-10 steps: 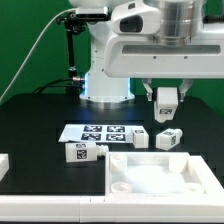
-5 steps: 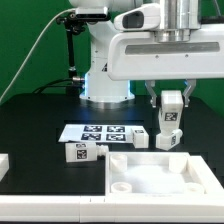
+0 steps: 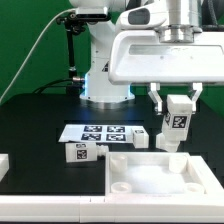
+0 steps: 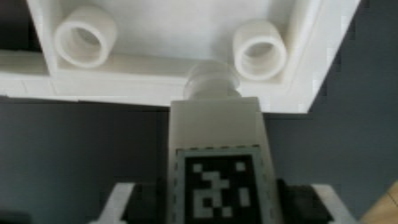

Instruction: Assemble one leg

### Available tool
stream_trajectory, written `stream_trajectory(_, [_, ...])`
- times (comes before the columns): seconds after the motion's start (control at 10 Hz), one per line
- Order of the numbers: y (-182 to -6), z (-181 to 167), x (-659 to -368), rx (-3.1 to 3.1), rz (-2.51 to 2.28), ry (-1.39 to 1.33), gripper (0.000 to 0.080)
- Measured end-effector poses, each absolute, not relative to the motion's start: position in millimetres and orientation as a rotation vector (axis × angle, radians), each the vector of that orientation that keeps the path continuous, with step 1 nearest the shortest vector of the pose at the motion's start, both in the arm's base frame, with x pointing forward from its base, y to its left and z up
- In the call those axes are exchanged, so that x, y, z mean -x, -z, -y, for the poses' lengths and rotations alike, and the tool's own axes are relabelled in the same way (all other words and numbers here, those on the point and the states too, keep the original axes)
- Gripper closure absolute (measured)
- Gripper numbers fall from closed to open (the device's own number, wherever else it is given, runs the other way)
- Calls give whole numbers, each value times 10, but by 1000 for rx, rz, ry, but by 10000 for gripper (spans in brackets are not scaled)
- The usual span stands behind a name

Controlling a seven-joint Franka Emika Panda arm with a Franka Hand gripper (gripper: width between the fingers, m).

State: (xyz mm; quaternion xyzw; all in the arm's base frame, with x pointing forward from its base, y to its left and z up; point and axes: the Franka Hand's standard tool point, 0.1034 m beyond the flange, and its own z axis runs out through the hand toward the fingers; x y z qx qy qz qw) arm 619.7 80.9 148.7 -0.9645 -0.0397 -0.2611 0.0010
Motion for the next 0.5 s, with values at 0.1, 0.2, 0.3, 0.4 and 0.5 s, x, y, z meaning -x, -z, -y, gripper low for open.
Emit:
stream_trajectory(0.1, [-1450,-793,-6177,3006,128,906,515])
stream_trajectory(0.2, [-1429,-790,-6166,3009,130,901,515])
stream_trajectory(0.3, [-1425,-804,-6177,3008,125,899,515])
stream_trajectory(0.4, [-1358,-899,-6227,3005,141,896,515])
stream_trajectory(0.5, [-1312,-974,-6314,3001,150,903,515])
